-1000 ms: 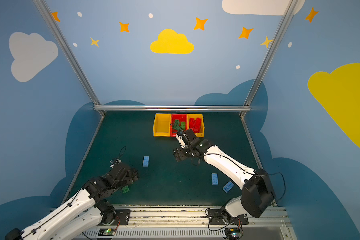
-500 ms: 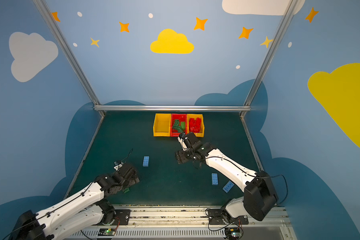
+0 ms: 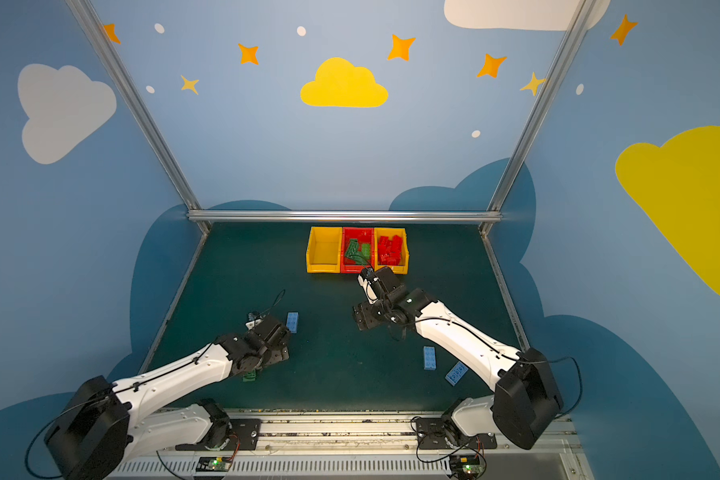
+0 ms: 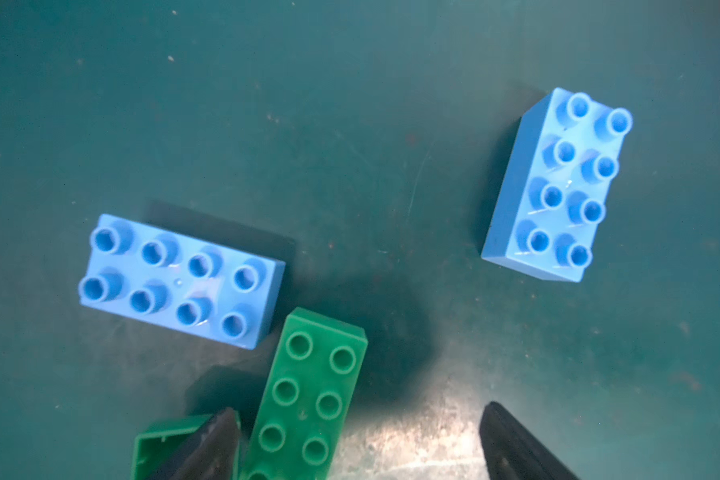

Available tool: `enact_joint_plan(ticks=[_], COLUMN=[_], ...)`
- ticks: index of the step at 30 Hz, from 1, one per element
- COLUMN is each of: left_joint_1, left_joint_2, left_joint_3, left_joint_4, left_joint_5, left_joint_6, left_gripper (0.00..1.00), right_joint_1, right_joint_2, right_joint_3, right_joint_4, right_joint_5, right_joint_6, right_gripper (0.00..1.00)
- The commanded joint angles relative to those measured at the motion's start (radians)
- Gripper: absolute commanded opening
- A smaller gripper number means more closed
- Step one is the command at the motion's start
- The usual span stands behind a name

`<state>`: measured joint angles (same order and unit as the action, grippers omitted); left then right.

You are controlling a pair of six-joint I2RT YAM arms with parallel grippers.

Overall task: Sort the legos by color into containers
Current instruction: 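Withdraw the right gripper while the left gripper grasps a green brick, then carry the green brick with the left gripper into the red bin and release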

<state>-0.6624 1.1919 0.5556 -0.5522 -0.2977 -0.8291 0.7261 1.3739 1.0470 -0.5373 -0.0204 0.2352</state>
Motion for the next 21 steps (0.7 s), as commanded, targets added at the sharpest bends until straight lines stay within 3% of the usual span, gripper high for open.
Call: enact_joint_plan(ticks=[1, 13, 21], left_joint_1=[-0.002, -0.002, -0.002], left_joint_2=[0.052, 0.13, 0.216], left_joint_3=[0.038, 0.032, 0.04], left_joint_4=[-0.003, 0.061, 0.093], left_joint_5=[-0.011, 0.034, 0.049], left_joint_6=[0.026, 0.03, 0.024], left_gripper=[0.85, 0.77, 0.46], right_joint_1=[-0.005, -0.011, -0.013], right_joint_2=[-0.018, -0.02, -0.071], right_joint_3=[-0.007, -0.009, -0.017], right_joint_4=[-0.018, -0.036, -0.053], right_joint_5=[0.007, 0.019, 0.01], right_joint_6=[0.002, 0.002, 0.011], right_gripper=[0.84, 0.84, 0.84])
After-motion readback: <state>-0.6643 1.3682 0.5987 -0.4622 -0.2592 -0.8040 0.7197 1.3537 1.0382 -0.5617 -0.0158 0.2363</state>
